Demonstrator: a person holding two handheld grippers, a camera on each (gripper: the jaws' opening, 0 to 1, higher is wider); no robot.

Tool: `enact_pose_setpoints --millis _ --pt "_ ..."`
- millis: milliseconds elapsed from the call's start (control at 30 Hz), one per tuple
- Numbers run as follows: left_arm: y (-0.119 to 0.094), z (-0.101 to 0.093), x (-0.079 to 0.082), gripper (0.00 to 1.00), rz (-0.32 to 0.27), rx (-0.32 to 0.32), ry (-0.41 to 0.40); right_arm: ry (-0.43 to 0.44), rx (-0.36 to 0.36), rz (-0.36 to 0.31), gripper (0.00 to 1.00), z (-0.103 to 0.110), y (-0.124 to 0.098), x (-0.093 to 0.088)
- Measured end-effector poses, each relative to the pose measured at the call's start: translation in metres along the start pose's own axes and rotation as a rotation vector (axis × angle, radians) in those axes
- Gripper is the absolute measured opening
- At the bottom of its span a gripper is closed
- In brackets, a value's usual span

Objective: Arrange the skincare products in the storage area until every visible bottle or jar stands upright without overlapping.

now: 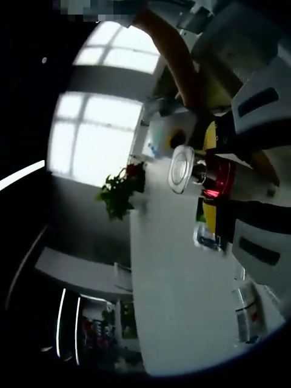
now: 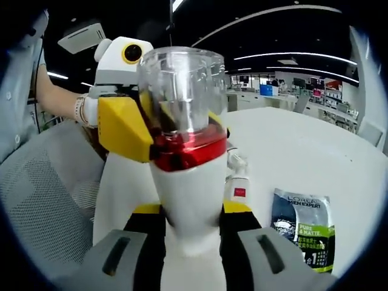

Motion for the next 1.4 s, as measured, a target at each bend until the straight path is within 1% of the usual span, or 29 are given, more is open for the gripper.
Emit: enact_pose_setpoints --millis 133,333,433,500,600,700,733,800,833,900,933,1000,1167,1400 --pt "0.0009 0.0013 -0.0001 0.26 -0.017 -0.005 0.005 0.000 -0.005 0.015 0.34 -0.0006 0.0009 0.0012" --pt "0.0016 0.0020 0.0000 0.26 -0.021 -0.015 0.016 0.020 -0.019 0.024 0.34 -0.0003 0.0009 0.0011" --pt "0.0024 0.0023 -0.0007 0.27 -0.024 -0.016 0.016 0.042 -0.045 0.032 0.35 0.0006 0.0009 0.0012" --pt "0.0031 0.0028 -0.0011 0.29 -0.019 -0.016 0.007 0.038 -0.064 0.039 0.35 0.0020 0.0015 0.0001" --pt "0.0040 0.0035 -0.0027 0.33 -0.016 -0.008 0.015 0.029 -0.082 0.055 0.35 0.0036 0.0007 -0.0019" --pt "0.0043 0.0048 -0.0032 0.35 -0.020 0.002 0.019 0.059 -0.092 0.050 0.38 0.0051 -0.0006 -0.0035" --pt "0.0043 0.0050 -0.0033 0.35 -0.020 0.001 0.021 0.050 -0.098 0.052 0.38 0.0060 -0.0012 -0.0039" --pt "0.0041 0.0044 -0.0038 0.33 -0.014 -0.006 0.022 0.033 -0.109 0.057 0.34 0.0056 -0.0027 -0.0051" --pt "0.0042 0.0042 -0.0040 0.33 -0.013 -0.007 0.023 0.025 -0.118 0.071 0.33 0.0043 -0.0038 -0.0064" --pt "0.0046 0.0039 -0.0042 0.32 -0.006 0.002 0.011 0.019 -0.114 0.069 0.32 0.0033 -0.0042 -0.0066" --pt "0.0048 0.0028 -0.0041 0.29 -0.007 -0.010 0.002 0.017 -0.114 0.068 0.32 0.0031 -0.0045 -0.0066" --pt "0.0054 0.0024 -0.0041 0.28 -0.007 -0.004 0.007 0.016 -0.109 0.068 0.32 0.0011 -0.0048 -0.0066" --pt "0.0066 0.0031 -0.0035 0.28 -0.008 -0.005 0.012 0.004 -0.096 0.073 0.32 -0.0008 -0.0048 -0.0065" --pt "0.0078 0.0039 -0.0029 0.28 -0.006 -0.005 0.009 0.017 -0.095 0.070 0.32 -0.0019 -0.0055 -0.0063"
Point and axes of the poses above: the point that each gripper's makers call its tool centre point, and the gripper's own axes: y roughly forward along the fingers, z roughly to its left, x roughly out of its top, the point moved 10 cm from there along -y, roughly backward along the fingers, and after that the axes turned 10 degrees about x, right-handed, at the moved point
